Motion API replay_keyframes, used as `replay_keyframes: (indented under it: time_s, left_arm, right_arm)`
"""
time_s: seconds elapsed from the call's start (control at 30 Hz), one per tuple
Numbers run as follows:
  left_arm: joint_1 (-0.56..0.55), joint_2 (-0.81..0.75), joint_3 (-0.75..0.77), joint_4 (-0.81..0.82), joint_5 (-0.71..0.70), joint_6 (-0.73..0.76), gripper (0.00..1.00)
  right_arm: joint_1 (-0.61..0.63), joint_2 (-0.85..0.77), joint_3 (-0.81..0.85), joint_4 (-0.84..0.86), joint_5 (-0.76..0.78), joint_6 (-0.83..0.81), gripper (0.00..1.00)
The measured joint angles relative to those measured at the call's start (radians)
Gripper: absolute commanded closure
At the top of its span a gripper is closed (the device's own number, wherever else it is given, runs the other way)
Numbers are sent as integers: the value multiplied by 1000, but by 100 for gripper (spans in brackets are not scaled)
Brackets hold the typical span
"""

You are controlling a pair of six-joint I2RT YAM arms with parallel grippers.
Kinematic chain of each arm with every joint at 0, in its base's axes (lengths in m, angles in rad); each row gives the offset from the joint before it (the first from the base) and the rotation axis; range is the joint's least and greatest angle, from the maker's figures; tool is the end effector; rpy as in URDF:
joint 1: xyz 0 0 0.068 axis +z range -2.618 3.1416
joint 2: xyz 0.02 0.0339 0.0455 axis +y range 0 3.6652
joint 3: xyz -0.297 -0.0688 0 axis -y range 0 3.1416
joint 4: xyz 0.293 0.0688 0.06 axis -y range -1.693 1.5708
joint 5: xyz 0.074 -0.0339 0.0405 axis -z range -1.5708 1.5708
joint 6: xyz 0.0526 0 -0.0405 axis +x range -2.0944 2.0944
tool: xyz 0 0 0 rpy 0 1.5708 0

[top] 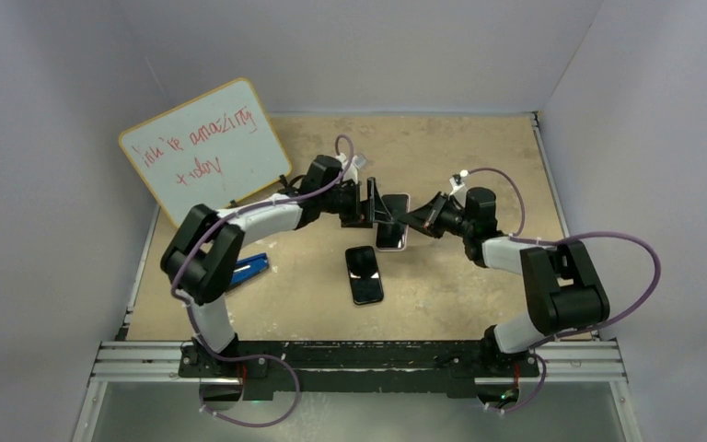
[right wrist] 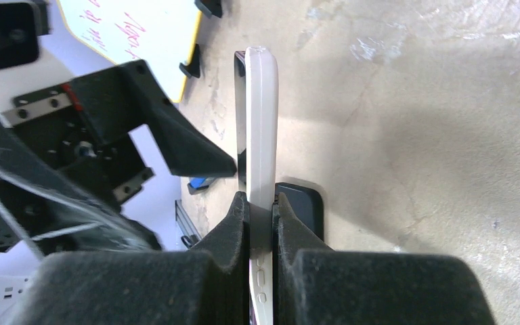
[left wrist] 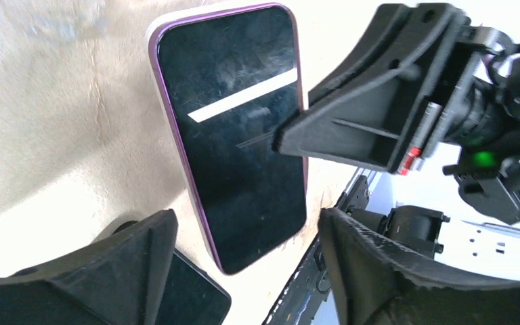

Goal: Put the phone into the phone case

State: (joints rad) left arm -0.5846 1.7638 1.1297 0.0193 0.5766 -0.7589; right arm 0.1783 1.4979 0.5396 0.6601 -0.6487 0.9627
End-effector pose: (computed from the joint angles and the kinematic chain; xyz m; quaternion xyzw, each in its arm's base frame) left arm 0.3553 -0.2695 0.2116 0.0562 0.8594 -0.4721 0.1881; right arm 0.3159 0.0892 0.1704 0.1164 0.7769 0.5199 0.3356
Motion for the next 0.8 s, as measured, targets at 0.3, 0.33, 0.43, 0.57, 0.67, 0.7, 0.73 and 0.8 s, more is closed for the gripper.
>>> replay_keyframes:
  time_s: [0.3, 0.33, 0.43, 0.57, 0.67, 0.7, 0.73, 0.8]
  left_arm:
    - [62, -220, -8, -110, -11, 63, 11]
    - [68, -240, -23, -105, -2, 62, 11]
    - [83, -304, -93, -49, 41, 39, 11]
    - [100, -359, -174, 58, 110, 3, 12]
    - [106, -366, -216, 190, 179, -53, 13]
    - [106, -366, -229, 232, 195, -72, 13]
    - [106, -366, -244, 281, 215, -100, 14]
    - [106, -366, -270, 376, 247, -146, 15]
  right_arm:
    - [0, -154, 0, -39, -88, 22, 100]
    - [0, -166, -1, -22, -108, 38, 100]
    - [3, -195, -2, 33, -162, 90, 100]
    - [18, -257, -2, 64, -212, 117, 100]
    - [41, -298, -2, 87, -249, 124, 100]
    - [52, -308, -2, 101, -262, 130, 100]
    - [64, -315, -2, 113, -270, 137, 100]
    - [85, -320, -2, 148, -287, 162, 100]
